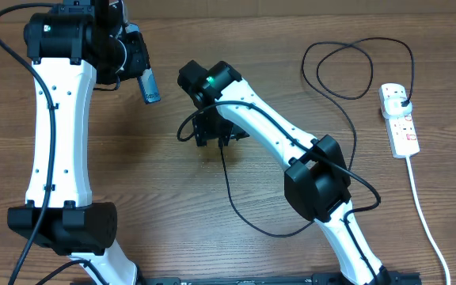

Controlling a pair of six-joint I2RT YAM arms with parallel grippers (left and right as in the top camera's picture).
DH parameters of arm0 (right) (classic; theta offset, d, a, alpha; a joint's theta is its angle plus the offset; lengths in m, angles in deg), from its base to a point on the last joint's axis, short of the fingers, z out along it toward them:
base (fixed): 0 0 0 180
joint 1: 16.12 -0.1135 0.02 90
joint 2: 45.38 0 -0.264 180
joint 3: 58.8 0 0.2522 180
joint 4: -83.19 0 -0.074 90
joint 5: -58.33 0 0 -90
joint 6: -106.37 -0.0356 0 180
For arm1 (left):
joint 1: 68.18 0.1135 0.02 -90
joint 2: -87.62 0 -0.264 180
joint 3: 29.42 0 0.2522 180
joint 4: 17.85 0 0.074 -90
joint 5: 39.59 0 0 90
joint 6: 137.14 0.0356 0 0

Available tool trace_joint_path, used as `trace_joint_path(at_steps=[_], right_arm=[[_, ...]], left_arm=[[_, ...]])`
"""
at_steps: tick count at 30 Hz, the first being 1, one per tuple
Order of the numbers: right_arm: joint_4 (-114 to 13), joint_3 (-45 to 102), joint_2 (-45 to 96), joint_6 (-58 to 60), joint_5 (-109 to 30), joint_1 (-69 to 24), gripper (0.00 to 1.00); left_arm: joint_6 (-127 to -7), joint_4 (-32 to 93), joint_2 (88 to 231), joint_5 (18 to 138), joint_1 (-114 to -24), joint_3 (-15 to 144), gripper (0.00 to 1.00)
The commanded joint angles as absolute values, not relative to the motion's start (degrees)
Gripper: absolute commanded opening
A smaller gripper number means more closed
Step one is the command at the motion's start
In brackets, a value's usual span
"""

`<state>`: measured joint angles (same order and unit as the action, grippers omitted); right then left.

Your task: Plug charger to phone and switch on socket

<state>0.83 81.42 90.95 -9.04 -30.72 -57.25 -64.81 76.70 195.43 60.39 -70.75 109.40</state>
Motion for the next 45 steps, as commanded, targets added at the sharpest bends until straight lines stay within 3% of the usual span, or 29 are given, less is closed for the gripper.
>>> trace_joint_path(at_steps=[1,5,9,22,25,29,34,45], right_arm=[[-2.74,77.22,90.19,-8.93,-31.90,-56.81,0.79],[-9.23,70.51,90.19,-8.91,-31.75,-56.81,0.76],[-11.06,68.02,90.21,-8.96,-31.75,-56.88,0.57],[-16.70,63.65,90.23,-9.13,-31.70,-57.03,0.51],[-17.64,61.94,90.23,-9.13,-31.70,-56.90,0.41],[-17.69,61.42,90.23,-9.13,-31.75,-56.92,0.37],[-17.99,61.42,90.23,-9.13,-31.75,-56.92,0.26],[-17.93,61.42,90.23,-9.13,-31.77,-56.92,0.13]], left_arm=[[-64.92,76.35,195.15,60.08,-70.36,109.71,0.04],[-64.92,76.53,195.15,60.06,-70.36,109.71,0.04],[-64.92,76.51,195.15,60.06,-70.36,109.71,0.04],[-64.92,76.62,195.15,60.06,-70.36,109.71,0.04],[-64.92,76.57,195.15,60.06,-70.36,109.71,0.04],[-64.92,76.57,195.15,60.06,-70.36,109.71,0.04],[-64.92,76.57,195.15,60.06,-70.36,109.71,0.04],[-64.92,76.60,195.15,60.06,-70.36,109.71,0.04]])
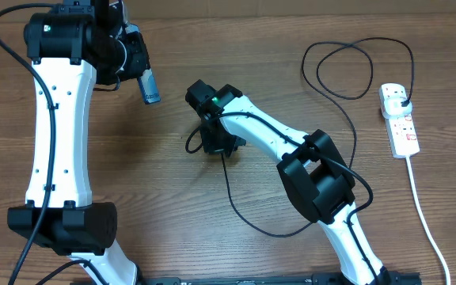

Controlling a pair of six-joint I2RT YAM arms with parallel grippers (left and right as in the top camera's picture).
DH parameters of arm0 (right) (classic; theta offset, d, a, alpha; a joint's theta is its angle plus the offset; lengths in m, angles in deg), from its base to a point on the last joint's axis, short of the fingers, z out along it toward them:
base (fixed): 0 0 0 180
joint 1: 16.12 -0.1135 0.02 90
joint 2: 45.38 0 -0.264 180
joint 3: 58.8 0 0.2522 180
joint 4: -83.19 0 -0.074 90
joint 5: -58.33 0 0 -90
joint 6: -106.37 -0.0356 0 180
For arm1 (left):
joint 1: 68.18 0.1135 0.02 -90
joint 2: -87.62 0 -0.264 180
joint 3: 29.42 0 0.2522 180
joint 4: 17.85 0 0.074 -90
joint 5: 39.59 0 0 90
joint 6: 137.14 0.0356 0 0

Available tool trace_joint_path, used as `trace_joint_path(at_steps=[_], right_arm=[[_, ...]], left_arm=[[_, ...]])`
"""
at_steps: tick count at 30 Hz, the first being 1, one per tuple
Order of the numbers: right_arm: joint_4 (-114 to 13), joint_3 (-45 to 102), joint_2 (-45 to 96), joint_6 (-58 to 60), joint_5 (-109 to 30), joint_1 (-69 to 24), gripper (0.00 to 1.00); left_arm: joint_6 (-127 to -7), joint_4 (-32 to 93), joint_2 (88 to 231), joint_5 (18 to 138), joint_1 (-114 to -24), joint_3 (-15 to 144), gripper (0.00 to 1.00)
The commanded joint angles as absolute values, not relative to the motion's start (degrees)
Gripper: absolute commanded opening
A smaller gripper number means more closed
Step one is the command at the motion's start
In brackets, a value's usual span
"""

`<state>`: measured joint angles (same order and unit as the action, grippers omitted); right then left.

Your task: Plug charger to phone and switch on socket

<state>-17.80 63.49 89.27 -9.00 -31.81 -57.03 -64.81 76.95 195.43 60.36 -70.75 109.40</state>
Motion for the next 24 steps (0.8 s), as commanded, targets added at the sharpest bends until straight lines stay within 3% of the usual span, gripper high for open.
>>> trace_joint_path(at_steps=[1,8,14,24], right_arm=[[-17.91,61.42,90.23,-9.13,-31.77,-56.92,0.13],[-17.84,61.42,90.23,-9.13,-31.77,-56.92,0.13],[-16.70,61.42,90.23,-9.13,-31.77,-56.92,0.24],[-16.42,61.42,90.23,-9.37,-31.77,-56.92,0.16]], left_arm=[[-64.92,76.60,195.15,60.06,-70.36,109.71,0.04],[-64.92,76.64,195.15,60.06,-70.36,109.71,0.04],[-64.92,76.68,195.15,60.06,-70.36,109.71,0.04],[-64.94,76.68,195.15,60.08,-70.36,109.71,0.04]])
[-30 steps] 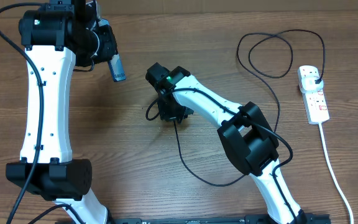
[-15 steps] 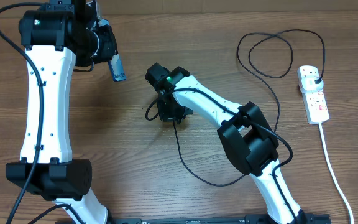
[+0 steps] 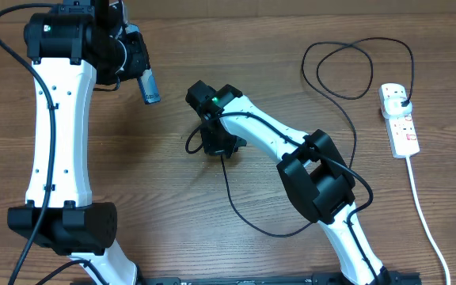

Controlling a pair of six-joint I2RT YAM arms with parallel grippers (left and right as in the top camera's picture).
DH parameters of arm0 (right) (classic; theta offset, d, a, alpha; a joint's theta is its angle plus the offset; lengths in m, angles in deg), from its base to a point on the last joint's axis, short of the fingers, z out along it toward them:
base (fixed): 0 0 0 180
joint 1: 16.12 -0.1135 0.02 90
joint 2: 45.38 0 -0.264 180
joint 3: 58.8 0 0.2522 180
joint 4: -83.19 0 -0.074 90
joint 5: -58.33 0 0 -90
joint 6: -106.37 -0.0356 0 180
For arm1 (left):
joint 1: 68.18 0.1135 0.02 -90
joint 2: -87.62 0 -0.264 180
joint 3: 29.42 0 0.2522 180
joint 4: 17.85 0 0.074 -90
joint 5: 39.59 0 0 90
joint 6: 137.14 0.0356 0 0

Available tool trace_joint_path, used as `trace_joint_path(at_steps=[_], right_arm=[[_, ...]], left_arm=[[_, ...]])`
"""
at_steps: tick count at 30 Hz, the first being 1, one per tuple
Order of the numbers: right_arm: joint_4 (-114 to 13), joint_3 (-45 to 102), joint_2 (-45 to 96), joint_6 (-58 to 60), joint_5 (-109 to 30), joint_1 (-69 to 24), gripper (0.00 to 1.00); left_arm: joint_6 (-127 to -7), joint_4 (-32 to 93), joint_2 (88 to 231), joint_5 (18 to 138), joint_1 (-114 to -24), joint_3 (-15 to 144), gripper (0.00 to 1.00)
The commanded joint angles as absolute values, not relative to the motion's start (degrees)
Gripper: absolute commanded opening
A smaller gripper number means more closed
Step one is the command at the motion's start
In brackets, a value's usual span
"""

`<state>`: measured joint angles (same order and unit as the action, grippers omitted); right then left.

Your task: Plug charger to phone and switch on socket

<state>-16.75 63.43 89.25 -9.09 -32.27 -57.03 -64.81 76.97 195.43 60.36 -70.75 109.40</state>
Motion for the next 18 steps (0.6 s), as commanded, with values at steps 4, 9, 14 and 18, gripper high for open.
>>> trace_joint_path(at_steps=[4,9,14,18], right_arm=[[-16.81,61.42,90.23,-9.37,-31.79,-56.92,0.15],[-16.79,61.42,90.23,-9.63,-31.77,-56.92,0.12],[-16.79,61.42,90.23,-10.88,-31.77,-56.92,0.11],[-16.53,61.42,90.23,-10.88,-31.79,-56.92,0.09]], left_arm=[[-64.92,76.68,195.15,60.08,-70.36,109.71,0.04],[-64.92,76.68,195.15,60.08,-70.36,109.71,0.04],[-64.92,76.68,195.15,60.08,-70.36,109.71,0.04],[-64.92,76.68,195.15,60.08,-70.36,109.71,0.04]])
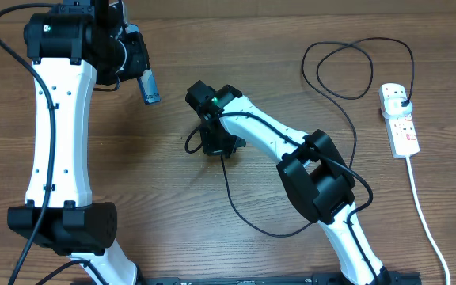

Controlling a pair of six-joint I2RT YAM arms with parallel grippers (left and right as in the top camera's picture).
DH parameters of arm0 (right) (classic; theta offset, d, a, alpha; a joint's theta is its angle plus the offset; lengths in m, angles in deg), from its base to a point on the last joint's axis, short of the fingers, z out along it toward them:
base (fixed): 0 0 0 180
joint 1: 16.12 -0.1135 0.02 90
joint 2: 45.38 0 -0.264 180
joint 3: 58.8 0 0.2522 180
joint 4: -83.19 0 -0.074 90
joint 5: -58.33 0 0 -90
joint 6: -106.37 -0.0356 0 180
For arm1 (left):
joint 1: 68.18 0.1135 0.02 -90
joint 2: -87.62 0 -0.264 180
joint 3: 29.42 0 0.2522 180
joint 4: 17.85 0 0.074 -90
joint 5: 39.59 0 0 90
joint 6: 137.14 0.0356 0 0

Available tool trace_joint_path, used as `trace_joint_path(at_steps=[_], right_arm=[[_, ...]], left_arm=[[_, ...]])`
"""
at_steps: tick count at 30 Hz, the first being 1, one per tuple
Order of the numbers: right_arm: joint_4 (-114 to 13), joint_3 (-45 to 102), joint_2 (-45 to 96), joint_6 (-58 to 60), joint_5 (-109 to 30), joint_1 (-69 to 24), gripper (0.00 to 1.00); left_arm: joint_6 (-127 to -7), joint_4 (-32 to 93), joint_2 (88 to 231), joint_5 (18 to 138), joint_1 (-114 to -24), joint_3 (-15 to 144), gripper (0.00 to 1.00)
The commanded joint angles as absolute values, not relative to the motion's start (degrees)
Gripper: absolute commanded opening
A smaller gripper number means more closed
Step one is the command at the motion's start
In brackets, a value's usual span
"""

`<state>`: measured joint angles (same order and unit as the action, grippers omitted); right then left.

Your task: Plug charger to phone and switch on socket

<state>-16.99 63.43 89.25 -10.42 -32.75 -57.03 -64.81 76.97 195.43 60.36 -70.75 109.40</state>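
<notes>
Only the overhead view shows this moment. The phone [150, 87], a slim blue-grey slab seen edge-on, sticks out of my left gripper [138, 70], which is shut on it high at the back left. My right gripper [212, 146] points down at mid-table, over the free end of the black charger cable [229, 190]. Its fingers are hidden under the wrist. From there the cable runs forward, loops back right and ends at a plug in the white socket strip [402, 131] at the far right.
The strip's white lead [426, 222] trails toward the front right edge. The cable forms a loop [347, 71] at the back right. My right arm's links [315, 178] span the middle of the wooden table.
My right gripper stood a little farther back over the cable end, with the left gripper holding the phone up. By 1.4 s ago the right gripper had come forward and down onto the cable end. It has stayed there since, and the left arm has not moved.
</notes>
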Motion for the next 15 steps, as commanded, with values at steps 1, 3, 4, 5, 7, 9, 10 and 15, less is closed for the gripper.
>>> trace_joint_path(at_steps=[1,3,4,5,7,9,10,15], right_arm=[[-16.53,61.42,90.23,-10.88,-31.79,-56.92,0.07],[-16.55,61.42,90.23,-10.88,-31.79,-56.92,0.07],[-16.57,61.42,90.23,-10.88,-31.79,-56.92,0.07],[-16.59,61.42,90.23,-10.90,-31.79,-56.92,0.07],[-16.68,61.42,90.23,-10.99,-31.79,-56.92,0.06],[-16.79,61.42,90.23,-11.12,-31.79,-56.92,0.04],[-16.81,61.42,90.23,-11.10,-31.77,-56.92,0.04],[-17.01,61.77,90.06,-10.57,-31.79,-56.85,0.04]], left_arm=[[-64.92,76.68,195.15,60.08,-70.36,109.71,0.04],[-64.92,76.68,195.15,60.08,-70.36,109.71,0.04],[-64.92,76.68,195.15,60.08,-70.36,109.71,0.04],[-64.92,76.68,195.15,60.08,-70.36,109.71,0.04],[-64.92,76.68,195.15,60.08,-70.36,109.71,0.04],[-64.92,76.68,195.15,60.10,-70.36,109.71,0.04],[-64.92,76.68,195.15,60.10,-70.36,109.71,0.04],[-64.24,76.49,195.15,61.26,-70.36,109.71,0.04]])
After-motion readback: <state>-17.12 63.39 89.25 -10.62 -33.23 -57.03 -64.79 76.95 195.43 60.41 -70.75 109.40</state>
